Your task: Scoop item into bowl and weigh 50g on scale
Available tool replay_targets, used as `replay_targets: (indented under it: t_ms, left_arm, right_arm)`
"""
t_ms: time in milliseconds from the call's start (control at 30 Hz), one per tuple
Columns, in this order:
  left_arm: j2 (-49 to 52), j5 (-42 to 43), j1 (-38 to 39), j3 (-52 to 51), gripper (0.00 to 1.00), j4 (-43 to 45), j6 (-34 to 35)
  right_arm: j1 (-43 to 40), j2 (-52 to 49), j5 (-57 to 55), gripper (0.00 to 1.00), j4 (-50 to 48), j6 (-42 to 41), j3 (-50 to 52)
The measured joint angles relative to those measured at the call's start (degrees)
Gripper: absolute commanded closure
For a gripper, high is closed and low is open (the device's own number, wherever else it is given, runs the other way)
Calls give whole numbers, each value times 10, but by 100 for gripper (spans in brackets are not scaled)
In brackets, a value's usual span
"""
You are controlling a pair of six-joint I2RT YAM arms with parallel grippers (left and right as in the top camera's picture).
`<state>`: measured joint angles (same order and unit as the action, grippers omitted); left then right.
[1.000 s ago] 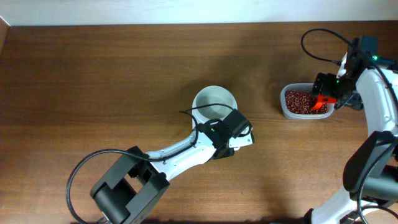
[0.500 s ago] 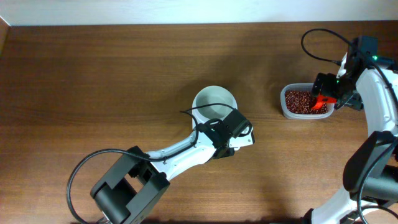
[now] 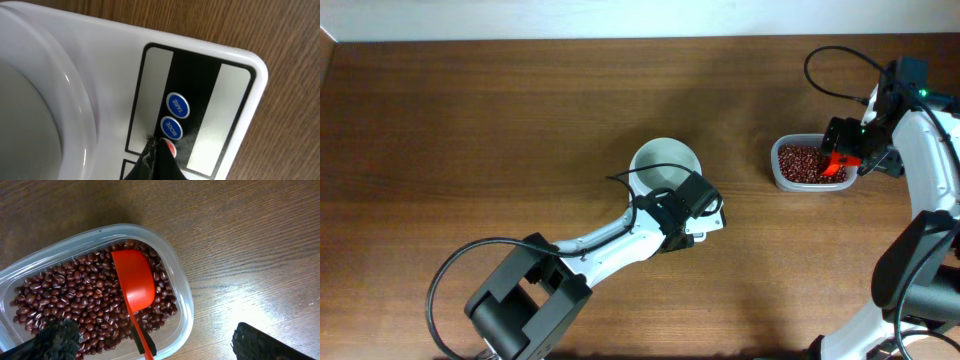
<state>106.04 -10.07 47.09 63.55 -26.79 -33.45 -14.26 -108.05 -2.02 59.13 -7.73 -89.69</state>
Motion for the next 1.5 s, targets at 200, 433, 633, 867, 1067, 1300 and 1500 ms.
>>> replay_targets:
  t_ms: [200,433,633,867,1067,1300,1500]
  left_arm:
    - [0,0,14,0,100,-11,0]
    - [0,2,20,1,100,-17,0]
    - [2,-1,19,2,100,-17,0]
    - [10,-14,17,9,100,-4,0]
    - [13,-14,16,15,100,-12,0]
    - [13,-20,16,17,100,-32,-13]
    - [13,-20,16,17,100,-32,-13]
  right_arm:
    - [0,0,0,1,0,0,0]
    - [0,0,0,1,0,0,0]
    - [0,0,0,1,0,0,0]
    - [0,0,0,1,0,0,0]
    - [0,0,0,1,0,0,0]
    - [0,0,0,1,0,0,0]
    - [0,0,0,1,0,0,0]
